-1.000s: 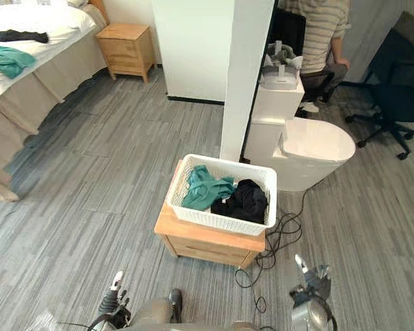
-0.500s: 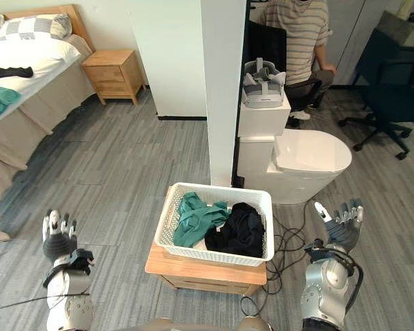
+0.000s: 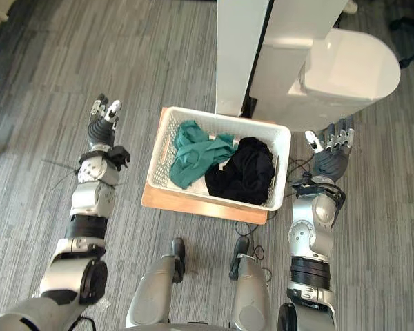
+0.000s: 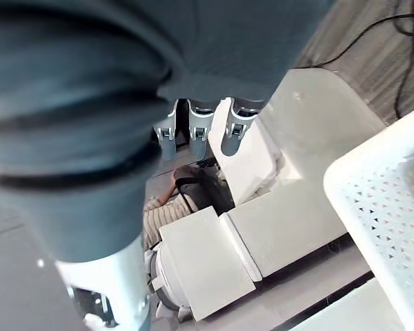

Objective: Pick up the laundry basket with both hands and put the clothes into the washing machine.

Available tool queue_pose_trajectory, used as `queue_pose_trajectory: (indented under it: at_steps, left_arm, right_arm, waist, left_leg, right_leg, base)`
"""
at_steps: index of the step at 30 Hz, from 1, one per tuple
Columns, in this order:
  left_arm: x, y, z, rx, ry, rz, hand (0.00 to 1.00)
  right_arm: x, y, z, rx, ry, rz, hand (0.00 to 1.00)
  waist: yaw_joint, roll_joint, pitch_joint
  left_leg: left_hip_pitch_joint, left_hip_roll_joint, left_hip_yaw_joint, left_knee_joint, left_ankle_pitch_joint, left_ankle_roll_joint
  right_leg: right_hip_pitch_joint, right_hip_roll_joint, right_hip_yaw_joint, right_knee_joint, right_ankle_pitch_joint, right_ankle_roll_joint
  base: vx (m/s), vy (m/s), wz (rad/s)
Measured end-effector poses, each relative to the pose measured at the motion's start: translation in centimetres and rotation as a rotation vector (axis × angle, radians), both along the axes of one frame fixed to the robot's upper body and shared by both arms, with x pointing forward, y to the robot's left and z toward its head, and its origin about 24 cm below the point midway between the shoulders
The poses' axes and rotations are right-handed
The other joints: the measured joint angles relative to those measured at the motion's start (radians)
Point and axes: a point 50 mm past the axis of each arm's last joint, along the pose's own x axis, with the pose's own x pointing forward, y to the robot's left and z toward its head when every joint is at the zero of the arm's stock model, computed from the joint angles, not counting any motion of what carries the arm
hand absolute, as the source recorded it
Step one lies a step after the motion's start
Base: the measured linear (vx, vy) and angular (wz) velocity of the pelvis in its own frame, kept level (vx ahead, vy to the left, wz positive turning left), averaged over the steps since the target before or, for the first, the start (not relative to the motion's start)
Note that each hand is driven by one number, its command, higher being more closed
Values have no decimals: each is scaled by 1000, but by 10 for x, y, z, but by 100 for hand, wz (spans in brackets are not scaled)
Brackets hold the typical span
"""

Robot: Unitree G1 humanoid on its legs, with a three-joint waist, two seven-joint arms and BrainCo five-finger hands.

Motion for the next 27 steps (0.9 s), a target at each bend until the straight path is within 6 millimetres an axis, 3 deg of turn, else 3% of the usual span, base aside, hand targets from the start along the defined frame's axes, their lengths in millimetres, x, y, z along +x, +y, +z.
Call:
queue_pose_trajectory:
  at_steps: [4,8,15,23,27]
  left_arm:
    - [22,-11,26,4,11,-16,0]
    - [30,-18,46,23,-16,-28,0]
    - [32,-13,33,166,70,-17,0]
    - [29,-3,29,442,119,-1,0]
    - [18,0,33,602,73,-28,0]
  right_arm:
    - [-8,-11,9,74,-89,-45,0]
    - [-24,-28,6,112,-118,-143,0]
    - [-36,-36,-10,158,-85,-202,0]
    - [-35,-32,-14,208,-122,-143,0]
    - [-39,-32,-20,221,-110,-130,0]
  waist:
    - [-3,-2,46]
    - [-8,-8,65]
    - [-26,-9,98]
    - [-24,-7,118]
    - [-15,-6,119]
  left_leg:
    - [-47,7,-1,10,3,-5]
    - [-105,15,3,27,4,-6]
    - [-122,21,33,26,4,-7]
    - [-147,31,59,15,6,-10]
    - [-147,33,64,4,14,-24]
  right_leg:
    - [-43,4,-1,6,4,-5]
    - [-93,8,-3,6,9,-10]
    - [-113,10,4,-5,13,-9]
    - [-140,26,21,-46,45,-6]
    - [-140,29,21,-59,51,-6]
  base:
    - [-8,-4,-1]
    - [25,1,-1]
    - [46,10,-4]
    - [13,8,-10]
    - [0,0,0]
